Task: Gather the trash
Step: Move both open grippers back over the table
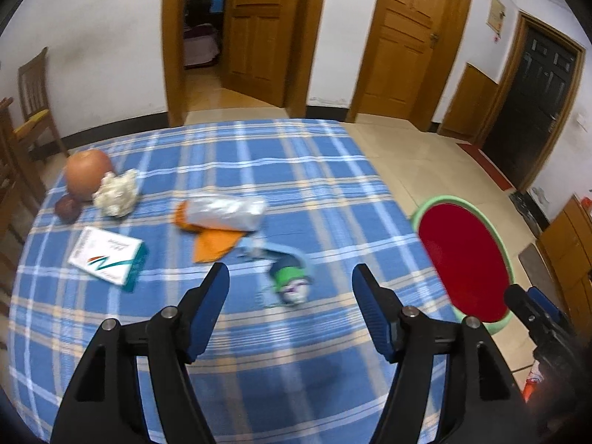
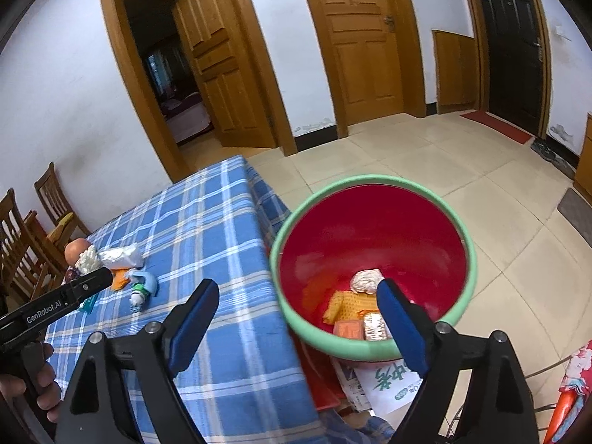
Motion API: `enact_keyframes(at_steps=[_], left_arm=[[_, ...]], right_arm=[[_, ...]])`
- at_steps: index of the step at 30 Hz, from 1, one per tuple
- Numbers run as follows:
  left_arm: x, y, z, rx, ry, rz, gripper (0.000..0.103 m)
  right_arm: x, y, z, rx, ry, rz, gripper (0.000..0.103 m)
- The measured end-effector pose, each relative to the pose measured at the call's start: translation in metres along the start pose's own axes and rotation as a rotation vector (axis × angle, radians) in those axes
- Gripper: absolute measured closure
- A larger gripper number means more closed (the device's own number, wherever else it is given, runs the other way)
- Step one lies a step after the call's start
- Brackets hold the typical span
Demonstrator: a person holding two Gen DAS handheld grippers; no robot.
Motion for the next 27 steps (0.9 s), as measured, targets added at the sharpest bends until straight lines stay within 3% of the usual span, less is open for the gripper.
enact_keyframes(at_steps=[17,27], left_arm=[[-0.129,0.011,-0.029,0.014,-0.181,-0.124,0.034],[-0.164,0.013,-0.015,-0.020,-0.223,-0.128,0.028]], right_arm=[[-0.083,0.010,0.014,-0.042,-0.089,-0.115,0.009],[-0.123,0.017,0.030,-0.076,-0.126,-0.173,0.009]])
Point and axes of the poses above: each gripper's, at about its wrist camera, not at the fingertips, and z roughly the way its jaws point, x to its right, y to its underside, the point moved 9 cm from there along z, roughly the way its jaws point, and after that the axes turned 9 degrees about y, right-handed, at the moved point
